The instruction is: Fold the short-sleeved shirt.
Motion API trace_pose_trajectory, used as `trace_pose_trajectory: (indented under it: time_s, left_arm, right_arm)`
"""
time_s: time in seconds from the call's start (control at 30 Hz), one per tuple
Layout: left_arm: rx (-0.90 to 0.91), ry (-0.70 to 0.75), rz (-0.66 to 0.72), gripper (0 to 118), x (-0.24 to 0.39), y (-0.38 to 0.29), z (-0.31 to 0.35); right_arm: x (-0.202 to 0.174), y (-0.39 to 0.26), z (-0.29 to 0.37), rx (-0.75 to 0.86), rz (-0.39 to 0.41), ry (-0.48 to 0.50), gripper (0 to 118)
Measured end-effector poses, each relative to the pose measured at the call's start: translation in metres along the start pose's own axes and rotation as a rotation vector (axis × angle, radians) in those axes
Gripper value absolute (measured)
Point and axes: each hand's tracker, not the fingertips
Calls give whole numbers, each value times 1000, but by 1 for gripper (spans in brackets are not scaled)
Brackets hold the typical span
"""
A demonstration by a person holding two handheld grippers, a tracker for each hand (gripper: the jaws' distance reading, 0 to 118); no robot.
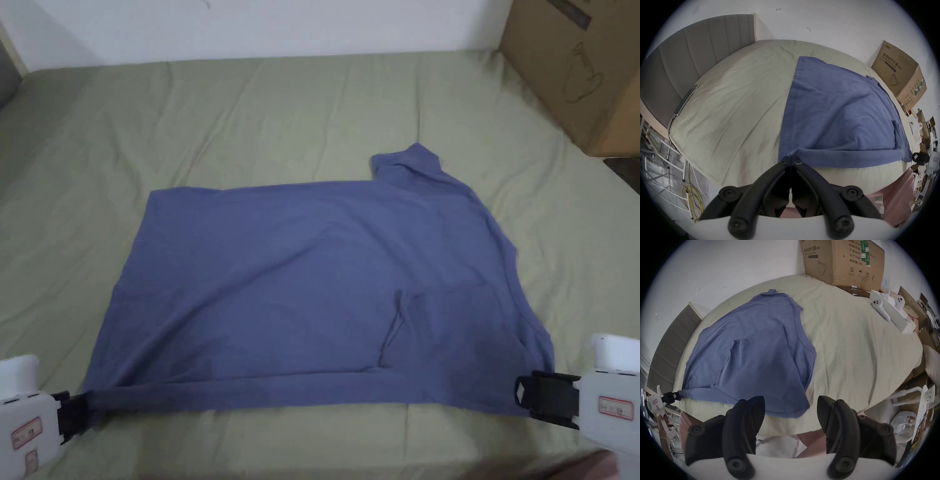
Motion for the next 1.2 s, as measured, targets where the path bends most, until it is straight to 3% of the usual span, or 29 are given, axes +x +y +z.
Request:
trace_pose_trajectory:
  time_s: [0.07, 0.1, 0.13, 0.17, 0.27, 0.4, 0.67, 0.97, 1.0, 1.07, 1.1, 1.13, 1.17, 1.2]
  left_arm:
    - [-8, 3, -3, 0, 1, -1, -1]
    - [-11, 4, 0, 0, 2, -2, -1]
    - [-15, 3, 1, 0, 0, -1, -3]
    - [-16, 5, 4, 0, 0, -2, -3]
    - [-18, 9, 11, 0, -2, -2, 1]
    - [-6, 14, 3, 0, -3, 4, 6]
    - [22, 38, -56, 0, 3, 47, 7]
    - [19, 80, -139, 0, 17, 134, -60]
    - [4, 90, -159, 2, 20, 139, -72]
    - [-52, 123, -170, 36, 26, 145, -89]
    - [-70, 107, -172, 61, 26, 148, -93]
    - [-82, 81, -159, 94, 24, 148, -93]
    - [-75, 76, -139, 107, 22, 146, -89]
    - [-51, 66, -125, 107, 19, 142, -82]
  right_arm:
    - [-2, 5, -8, -20, 32, 12, 65]
    - [-3, 6, -14, -40, 72, 8, 42]
    - [-5, 5, -21, -64, 91, -24, 1]
    - [-6, 3, -27, -82, 82, -63, 1]
    - [-1, -1, -17, -66, 4, 24, 1]
    - [-1, 6, -3, -45, 24, 11, 1]
    - [1, 61, 17, 26, -38, 84, 1]
    - [-6, 160, -53, 5, -95, 58, 1]
    - [-8, 164, -67, -24, -72, 35, 1]
    - [-12, 167, -89, -54, -41, -25, 7]
    - [-14, 167, -99, -82, -18, -54, 23]
    - [-16, 166, -101, -91, -11, -87, 54]
    - [-16, 164, -100, -74, -11, -72, 64]
    - [-14, 161, -93, -62, -15, -53, 64]
